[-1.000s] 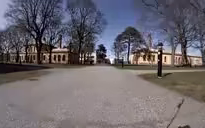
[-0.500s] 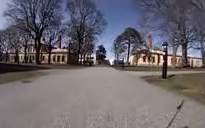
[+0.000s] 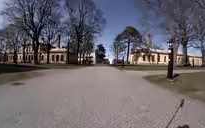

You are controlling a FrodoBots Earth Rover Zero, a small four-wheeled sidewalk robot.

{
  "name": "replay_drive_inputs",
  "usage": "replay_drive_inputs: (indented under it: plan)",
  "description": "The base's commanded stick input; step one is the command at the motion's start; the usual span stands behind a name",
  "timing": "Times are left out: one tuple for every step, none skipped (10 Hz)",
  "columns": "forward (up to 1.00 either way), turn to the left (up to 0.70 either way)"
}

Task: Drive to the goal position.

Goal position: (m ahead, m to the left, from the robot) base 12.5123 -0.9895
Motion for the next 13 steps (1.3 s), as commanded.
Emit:
replay_drive_inputs:
  plan:
    - [0.85,0.00]
    - [0.85,0.00]
    - [0.85,0.00]
    - [0.85,0.00]
    - [0.85,0.00]
    - [0.85,0.00]
    - [0.85,0.00]
    - [0.85,0.00]
    - [0.85,0.00]
    - [0.85,0.00]
    - [0.85,0.00]
    - [0.85,0.00]
    - [0.85,0.00]
